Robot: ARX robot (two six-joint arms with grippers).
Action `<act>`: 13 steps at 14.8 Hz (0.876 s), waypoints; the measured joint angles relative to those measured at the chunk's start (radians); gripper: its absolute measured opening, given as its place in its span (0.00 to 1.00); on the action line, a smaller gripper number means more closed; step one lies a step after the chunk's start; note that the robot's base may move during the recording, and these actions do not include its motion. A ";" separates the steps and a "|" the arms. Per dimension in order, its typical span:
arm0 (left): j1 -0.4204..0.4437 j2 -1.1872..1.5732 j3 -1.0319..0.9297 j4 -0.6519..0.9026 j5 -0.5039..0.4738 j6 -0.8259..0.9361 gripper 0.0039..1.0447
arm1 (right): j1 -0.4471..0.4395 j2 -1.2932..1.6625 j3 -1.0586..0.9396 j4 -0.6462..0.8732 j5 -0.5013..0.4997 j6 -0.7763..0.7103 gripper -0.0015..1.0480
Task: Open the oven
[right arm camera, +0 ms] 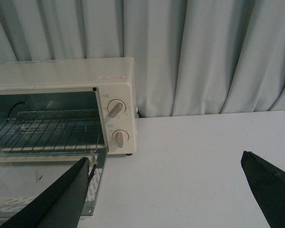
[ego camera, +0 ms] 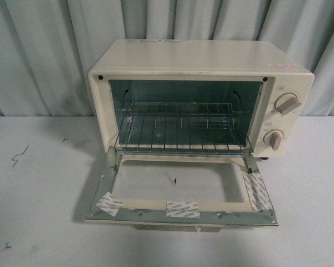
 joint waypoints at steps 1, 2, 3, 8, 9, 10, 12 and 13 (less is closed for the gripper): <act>0.000 0.000 0.000 0.000 0.000 0.000 0.01 | 0.000 0.000 0.000 0.000 0.000 0.000 0.94; 0.000 0.000 0.000 0.000 0.000 0.000 0.10 | 0.000 0.000 0.000 0.000 0.000 0.000 0.94; 0.000 0.000 0.000 0.000 0.000 0.000 0.22 | 0.000 0.000 0.000 0.000 0.000 0.000 0.94; 0.000 0.000 0.000 0.000 0.000 0.000 0.87 | 0.000 0.000 0.000 0.000 0.000 0.000 0.94; 0.000 0.000 0.000 0.000 0.000 0.000 0.96 | 0.000 0.000 0.000 0.000 0.000 0.000 0.94; 0.000 0.000 0.000 0.000 0.000 0.000 0.93 | 0.000 0.000 0.000 0.000 0.000 0.000 0.94; 0.000 0.000 0.000 0.000 0.000 0.000 0.94 | 0.000 0.000 0.000 0.000 0.000 0.000 0.94; 0.000 0.000 0.000 0.000 0.000 0.000 0.94 | 0.000 0.000 0.000 0.000 0.000 0.000 0.94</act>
